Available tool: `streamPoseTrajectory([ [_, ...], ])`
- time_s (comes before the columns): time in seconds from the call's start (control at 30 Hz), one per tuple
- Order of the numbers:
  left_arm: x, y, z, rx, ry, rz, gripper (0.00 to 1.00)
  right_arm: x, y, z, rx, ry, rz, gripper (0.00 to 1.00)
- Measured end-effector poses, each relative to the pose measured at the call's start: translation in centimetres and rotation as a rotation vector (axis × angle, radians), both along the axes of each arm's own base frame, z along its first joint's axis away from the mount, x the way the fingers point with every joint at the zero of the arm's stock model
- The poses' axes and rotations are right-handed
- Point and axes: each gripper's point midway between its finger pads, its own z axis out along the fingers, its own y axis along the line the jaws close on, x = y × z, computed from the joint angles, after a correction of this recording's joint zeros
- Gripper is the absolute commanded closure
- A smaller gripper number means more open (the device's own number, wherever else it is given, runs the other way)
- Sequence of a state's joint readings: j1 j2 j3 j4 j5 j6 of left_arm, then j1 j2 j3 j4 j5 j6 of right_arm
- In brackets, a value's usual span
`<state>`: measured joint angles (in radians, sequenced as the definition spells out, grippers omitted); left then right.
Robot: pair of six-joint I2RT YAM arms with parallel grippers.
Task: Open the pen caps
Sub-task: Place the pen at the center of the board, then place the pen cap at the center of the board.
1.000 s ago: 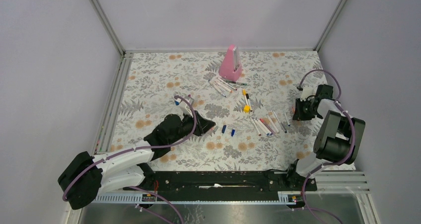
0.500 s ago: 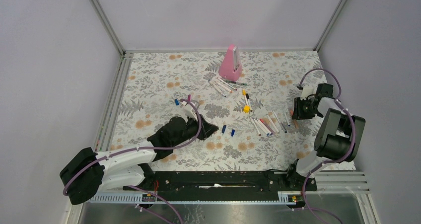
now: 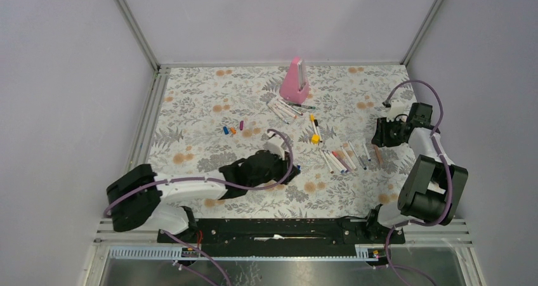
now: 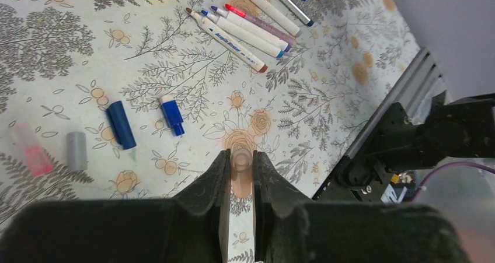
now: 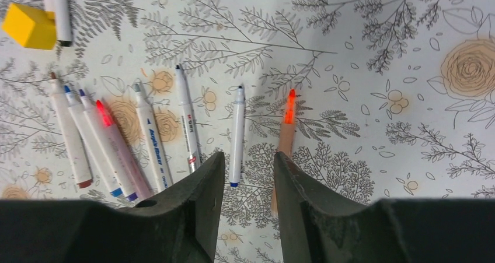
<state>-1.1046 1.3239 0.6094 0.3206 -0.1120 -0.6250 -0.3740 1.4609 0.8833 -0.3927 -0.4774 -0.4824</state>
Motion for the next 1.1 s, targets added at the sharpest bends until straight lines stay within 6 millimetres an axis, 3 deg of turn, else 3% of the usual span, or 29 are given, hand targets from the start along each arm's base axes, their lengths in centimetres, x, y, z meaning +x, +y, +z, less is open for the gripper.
streamPoseTrajectory([
  [0.17, 0.3, -2.8, -1.2, 0.088, 0.007, 0.004, 0.98, 0.2, 0.8, 1.6, 0.024, -0.053, 0.025, 0.54],
  [0.33, 1.3, -5.2, -4.1, 0.208, 0.036, 0.024, 0.94, 0.3, 1.5, 2.7, 0.049, -0.095, 0.051, 0.53],
  [0.5, 1.9, -5.8, -7.7, 0.341, 0.077, 0.039, 0.90, 0.1, 2.2, 3.0, 0.081, -0.104, 0.075, 0.53],
  [0.63, 2.4, -6.2, -9.7, 0.424, 0.100, 0.048, 0.78, -0.1, 2.7, 3.4, 0.102, -0.113, 0.091, 0.52],
  [0.87, 2.8, -6.2, -9.9, 0.477, 0.107, 0.064, 0.65, -0.2, 3.3, 4.5, 0.117, -0.149, 0.113, 0.52],
  [1.1, 3.0, -5.8, -9.8, 0.505, 0.101, 0.077, 0.63, -0.4, 3.8, 4.8, 0.139, -0.159, 0.128, 0.51],
])
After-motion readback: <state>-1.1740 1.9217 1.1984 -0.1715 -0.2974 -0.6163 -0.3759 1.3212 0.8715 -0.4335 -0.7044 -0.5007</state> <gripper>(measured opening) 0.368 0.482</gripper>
